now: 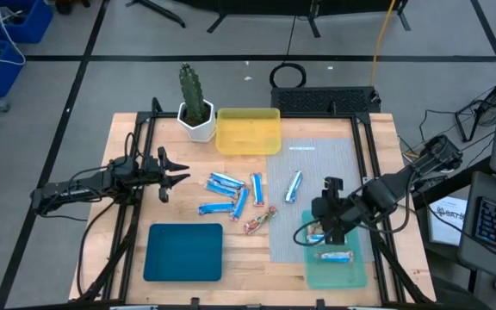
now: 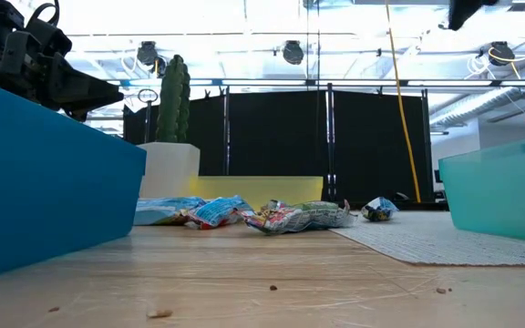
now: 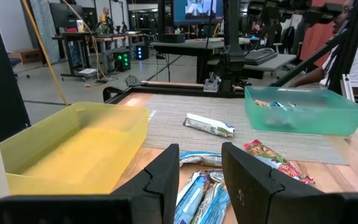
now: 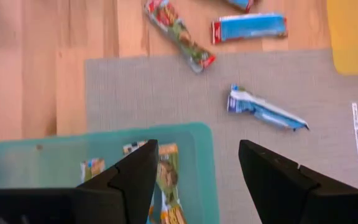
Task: Pick and place Granola Bars by type
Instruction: Put the blue granola bar into the yellow bin
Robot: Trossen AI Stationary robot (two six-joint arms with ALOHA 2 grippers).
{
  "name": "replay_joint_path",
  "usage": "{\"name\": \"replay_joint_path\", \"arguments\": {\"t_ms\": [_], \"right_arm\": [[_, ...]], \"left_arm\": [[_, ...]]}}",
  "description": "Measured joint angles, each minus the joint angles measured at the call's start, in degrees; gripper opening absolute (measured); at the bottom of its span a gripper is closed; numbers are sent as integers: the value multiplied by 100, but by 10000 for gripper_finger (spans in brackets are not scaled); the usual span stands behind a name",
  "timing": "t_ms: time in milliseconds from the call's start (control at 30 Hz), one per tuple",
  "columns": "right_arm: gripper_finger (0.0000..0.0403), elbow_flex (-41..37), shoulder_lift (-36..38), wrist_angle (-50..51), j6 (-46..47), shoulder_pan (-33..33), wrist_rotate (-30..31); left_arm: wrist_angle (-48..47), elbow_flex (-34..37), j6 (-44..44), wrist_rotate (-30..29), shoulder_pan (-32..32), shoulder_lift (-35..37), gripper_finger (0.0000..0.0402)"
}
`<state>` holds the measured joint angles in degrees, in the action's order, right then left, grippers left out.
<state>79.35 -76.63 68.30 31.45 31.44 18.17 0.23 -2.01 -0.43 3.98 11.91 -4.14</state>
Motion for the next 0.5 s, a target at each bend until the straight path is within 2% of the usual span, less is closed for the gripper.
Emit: {"name": "replay_joint_path", "arguments": {"t_ms": [267,500], "right_arm": [[219,0,23,-609,-701,-366,22],[222,0,23,-1246,-1399,-724,301]], "left_arm": [[0,-1,0,-1,0,1,124],[-2,-1,0,-1,1,1,124]]}}
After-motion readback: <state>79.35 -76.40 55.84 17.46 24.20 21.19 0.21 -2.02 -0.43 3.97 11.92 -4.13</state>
